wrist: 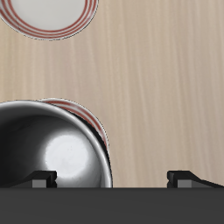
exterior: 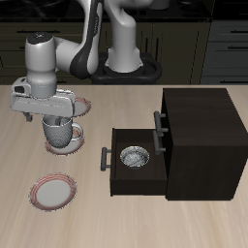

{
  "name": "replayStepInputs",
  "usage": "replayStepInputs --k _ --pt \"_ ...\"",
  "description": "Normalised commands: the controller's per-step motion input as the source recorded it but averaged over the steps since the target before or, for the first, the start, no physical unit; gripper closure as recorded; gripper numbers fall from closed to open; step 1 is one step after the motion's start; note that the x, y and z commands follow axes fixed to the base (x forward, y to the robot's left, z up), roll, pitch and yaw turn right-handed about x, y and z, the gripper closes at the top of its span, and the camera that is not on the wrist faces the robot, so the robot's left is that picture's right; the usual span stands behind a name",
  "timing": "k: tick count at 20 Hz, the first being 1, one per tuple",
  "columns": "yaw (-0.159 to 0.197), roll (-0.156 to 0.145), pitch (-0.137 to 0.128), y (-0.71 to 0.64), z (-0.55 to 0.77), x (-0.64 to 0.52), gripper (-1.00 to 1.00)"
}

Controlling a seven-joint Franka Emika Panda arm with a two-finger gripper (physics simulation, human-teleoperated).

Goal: Place the porcelain mug that is on the plate onto the nearest plate relative to the robot

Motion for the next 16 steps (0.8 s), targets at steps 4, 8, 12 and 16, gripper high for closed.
replayStepInputs --k 4,8,12,16 --pt "-0.01 0.026 0.093 -0.03 -0.55 0.13 1.0" --pt "-0.032 0.009 0.022 -0.03 -0.06 -0.02 1.0" --pt "-0.006 0.012 -0.02 -0.04 0.09 -0.06 1.0" --pt "-0.012 0.004 -0.021 0.0 0.08 0.01 1.0"
